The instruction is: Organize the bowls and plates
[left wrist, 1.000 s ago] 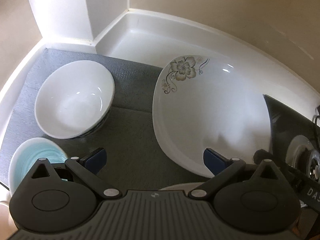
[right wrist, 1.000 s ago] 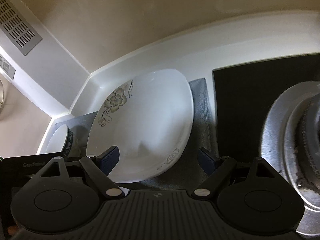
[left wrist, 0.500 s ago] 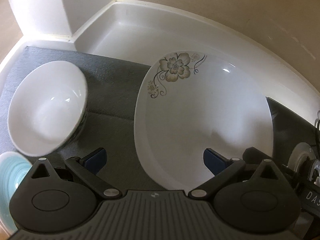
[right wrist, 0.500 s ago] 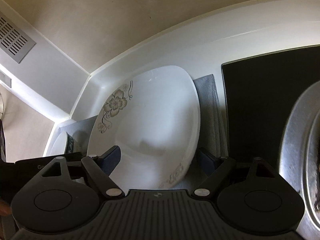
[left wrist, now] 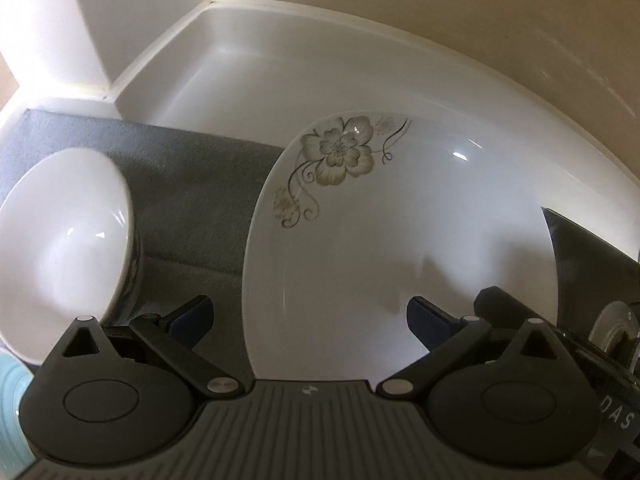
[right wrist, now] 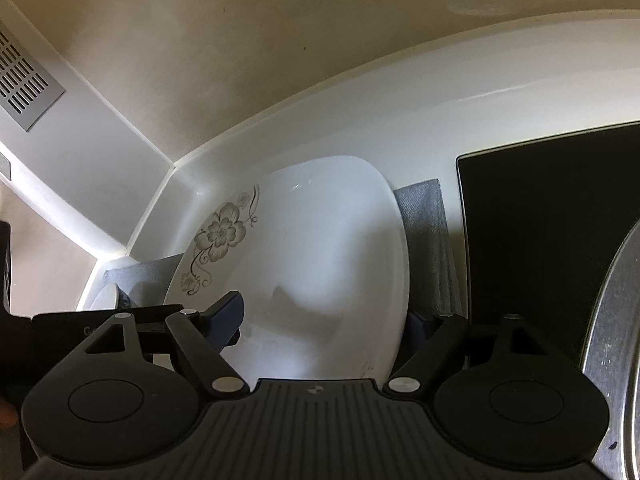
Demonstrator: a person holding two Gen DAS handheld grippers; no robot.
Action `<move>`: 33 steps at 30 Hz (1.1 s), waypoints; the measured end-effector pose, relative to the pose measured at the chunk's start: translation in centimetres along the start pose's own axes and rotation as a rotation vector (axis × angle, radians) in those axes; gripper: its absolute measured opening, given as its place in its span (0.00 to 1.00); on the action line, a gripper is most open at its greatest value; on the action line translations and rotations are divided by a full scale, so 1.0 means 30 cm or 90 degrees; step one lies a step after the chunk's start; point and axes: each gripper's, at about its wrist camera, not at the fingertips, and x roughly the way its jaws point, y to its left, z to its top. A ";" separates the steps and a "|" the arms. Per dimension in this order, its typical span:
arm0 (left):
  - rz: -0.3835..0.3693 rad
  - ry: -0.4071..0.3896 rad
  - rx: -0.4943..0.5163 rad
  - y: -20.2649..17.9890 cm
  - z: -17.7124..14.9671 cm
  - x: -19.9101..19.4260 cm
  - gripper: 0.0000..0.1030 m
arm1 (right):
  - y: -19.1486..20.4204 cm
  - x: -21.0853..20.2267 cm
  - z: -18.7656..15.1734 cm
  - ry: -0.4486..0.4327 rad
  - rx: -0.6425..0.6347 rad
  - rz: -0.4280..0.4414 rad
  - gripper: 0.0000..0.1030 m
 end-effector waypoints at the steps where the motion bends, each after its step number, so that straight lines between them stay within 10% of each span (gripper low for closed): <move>1: -0.001 -0.002 0.003 -0.004 0.005 0.001 1.00 | -0.004 0.000 0.001 -0.005 0.004 0.000 0.79; 27: -0.072 0.010 0.011 -0.018 0.072 0.054 1.00 | -0.016 0.014 0.011 -0.038 -0.011 -0.014 0.73; 33: -0.048 -0.021 -0.025 0.060 0.033 -0.020 0.66 | -0.032 0.003 0.016 -0.043 -0.013 -0.056 0.43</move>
